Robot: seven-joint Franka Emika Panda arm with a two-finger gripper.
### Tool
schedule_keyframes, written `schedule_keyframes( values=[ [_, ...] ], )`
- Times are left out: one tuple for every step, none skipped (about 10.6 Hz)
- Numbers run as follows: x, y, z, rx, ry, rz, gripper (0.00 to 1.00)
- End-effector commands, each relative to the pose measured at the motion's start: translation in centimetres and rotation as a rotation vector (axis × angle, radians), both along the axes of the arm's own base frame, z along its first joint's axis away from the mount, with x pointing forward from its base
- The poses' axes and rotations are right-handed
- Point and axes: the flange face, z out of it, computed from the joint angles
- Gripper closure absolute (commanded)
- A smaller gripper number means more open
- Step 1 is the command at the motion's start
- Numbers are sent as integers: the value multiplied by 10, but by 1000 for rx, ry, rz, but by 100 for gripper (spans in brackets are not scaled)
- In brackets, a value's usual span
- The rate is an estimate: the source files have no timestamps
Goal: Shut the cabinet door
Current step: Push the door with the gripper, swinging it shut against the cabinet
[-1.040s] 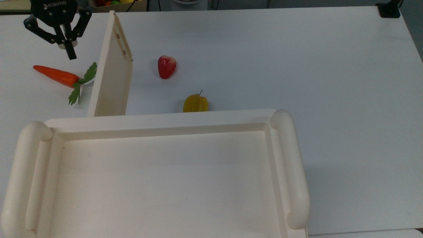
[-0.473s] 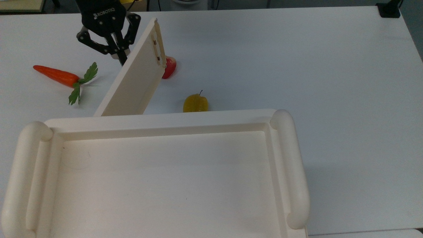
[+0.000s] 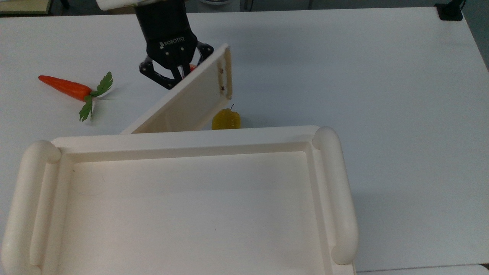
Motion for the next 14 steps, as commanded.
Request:
schedule_keyframes(
  values=[
    [19, 48, -9, 113, -63, -146, 98],
    [23, 61, -12, 145, -83, -188, 98],
    [24, 71, -13, 161, -102, -208, 98],
    [26, 76, -19, 185, -111, -239, 99],
    [34, 83, -17, 216, -150, -276, 99],
    [46, 94, -26, 240, -167, -302, 99],
    [55, 99, -33, 234, -174, -305, 100],
    [59, 102, -34, 243, -177, -312, 100],
    [60, 103, -33, 263, -173, -329, 100],
    [61, 103, -32, 276, -173, -342, 100],
    [67, 106, -31, 285, -212, -349, 100],
    [70, 108, -37, 294, -230, -364, 100],
    [70, 109, -38, 296, -232, -364, 100],
    [70, 109, -37, 302, -233, -369, 100]
  ],
)
